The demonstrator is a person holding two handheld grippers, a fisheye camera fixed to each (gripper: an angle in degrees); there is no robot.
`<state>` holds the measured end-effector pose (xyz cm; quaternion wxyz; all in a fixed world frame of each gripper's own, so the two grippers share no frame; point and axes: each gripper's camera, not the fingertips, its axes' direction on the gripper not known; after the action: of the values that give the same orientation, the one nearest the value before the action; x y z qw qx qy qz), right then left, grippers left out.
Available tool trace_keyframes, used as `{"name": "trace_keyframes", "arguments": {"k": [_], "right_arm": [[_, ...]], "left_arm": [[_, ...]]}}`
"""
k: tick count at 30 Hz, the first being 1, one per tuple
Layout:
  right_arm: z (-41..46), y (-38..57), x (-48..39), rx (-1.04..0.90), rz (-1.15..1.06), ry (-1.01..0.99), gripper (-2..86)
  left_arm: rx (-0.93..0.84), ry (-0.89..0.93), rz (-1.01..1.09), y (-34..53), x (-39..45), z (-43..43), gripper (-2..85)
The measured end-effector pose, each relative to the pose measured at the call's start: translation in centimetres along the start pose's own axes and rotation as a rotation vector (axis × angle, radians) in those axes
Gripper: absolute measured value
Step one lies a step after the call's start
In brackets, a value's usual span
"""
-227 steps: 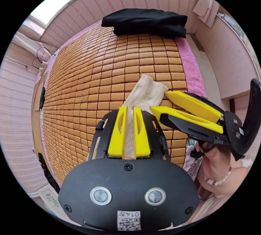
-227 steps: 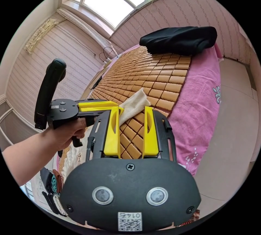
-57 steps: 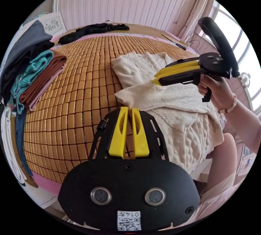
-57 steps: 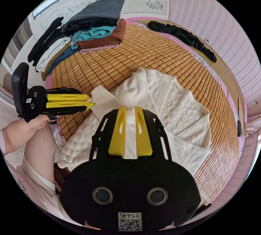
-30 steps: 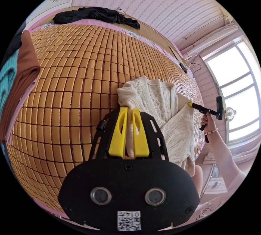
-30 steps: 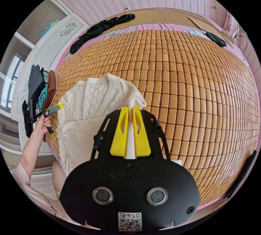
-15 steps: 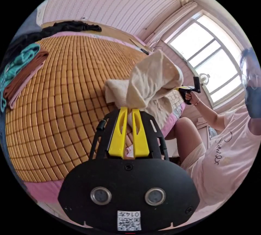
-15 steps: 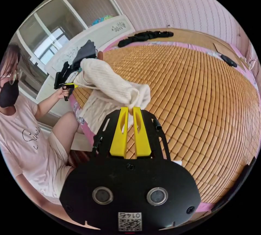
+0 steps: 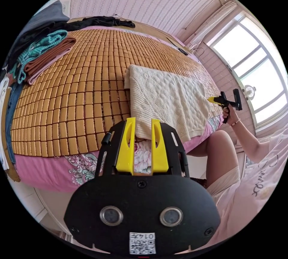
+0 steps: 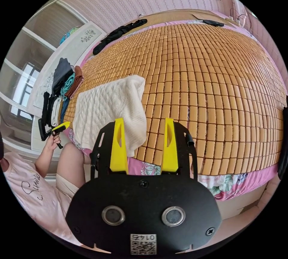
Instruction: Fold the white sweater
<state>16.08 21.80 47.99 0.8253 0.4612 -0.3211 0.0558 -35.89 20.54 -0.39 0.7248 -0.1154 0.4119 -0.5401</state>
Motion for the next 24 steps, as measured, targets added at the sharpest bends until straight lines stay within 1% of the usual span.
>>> {"name": "trace_keyframes", "arguments": {"k": [2, 3, 4, 5, 6, 7, 8, 10, 12, 15, 17, 19, 21, 22, 23, 24], "right_arm": [[2.1, -1.7, 0.6, -0.044, 0.047, -0.081, 15.4], [2.7, -2.1, 0.6, -0.069, 0.043, -0.111, 12.9], [3.4, -2.8, 0.4, -0.102, 0.019, -0.189, 7.8], [3.7, -3.4, 0.1, -0.116, 0.001, -0.227, 5.0], [3.7, -3.7, -0.2, -0.117, -0.007, -0.219, 3.6], [3.1, -4.4, -1.2, -0.109, -0.048, -0.174, 3.0], [2.0, -5.1, -2.2, -0.081, -0.094, -0.126, 2.6], [0.2, -6.1, -3.4, -0.017, -0.138, -0.12, 2.2], [-0.6, -7.2, -3.6, 0.009, -0.119, -0.144, 2.3], [2.7, -8.6, -2.9, -0.107, -0.049, -0.046, 3.4], [5.2, -8.7, -3.2, -0.191, -0.021, 0.051, 6.1], [4.4, -8.5, -4.3, -0.127, -0.019, 0.111, 6.9], [2.9, -8.2, -6.5, -0.044, -0.066, 0.186, 5.1], [1.7, -7.7, -9.1, 0.043, -0.139, 0.292, 2.3], [1.1, -7.2, -12.2, 0.129, -0.22, 0.388, 1.3], [1.1, -7.0, -13.8, 0.157, -0.271, 0.406, 0.9]], "left_arm": [[-0.018, 0.015, -0.015, -0.7, 0.3, 1.7, 8.5], [-0.035, 0.006, -0.017, -0.8, 0.3, 2.2, 8.4], [-0.081, -0.016, -0.018, -0.9, 0.3, 3.5, 7.9], [-0.105, -0.03, -0.027, -0.9, 0.4, 4.3, 6.9], [-0.094, -0.02, -0.018, -0.9, 0.5, 4.3, 5.8], [-0.118, -0.01, -0.003, -1.0, 0.8, 4.5, 3.5], [-0.102, 0.002, -0.011, -1.1, 1.2, 4.1, 2.1], [-0.017, 0.034, 0.027, -0.8, 2.3, 3.0, 0.9], [0.009, 0.039, 0.036, -0.5, 3.2, 2.7, 0.6], [-0.078, -0.068, 0.034, 0.6, 3.6, 5.2, 1.3], [-0.049, -0.063, 0.002, 1.7, 3.4, 5.7, 3.1], [-0.043, -0.068, -0.03, 2.1, 3.4, 5.0, 4.1], [0.01, -0.108, -0.009, 2.9, 4.4, 3.3, 4.2], [0.046, -0.153, 0.04, 3.4, 5.6, 2.2, 3.5], [0.079, -0.177, 0.088, 3.9, 7.2, 1.7, 2.3], [0.087, -0.173, 0.114, 4.1, 8.0, 1.8, 1.6]]}}
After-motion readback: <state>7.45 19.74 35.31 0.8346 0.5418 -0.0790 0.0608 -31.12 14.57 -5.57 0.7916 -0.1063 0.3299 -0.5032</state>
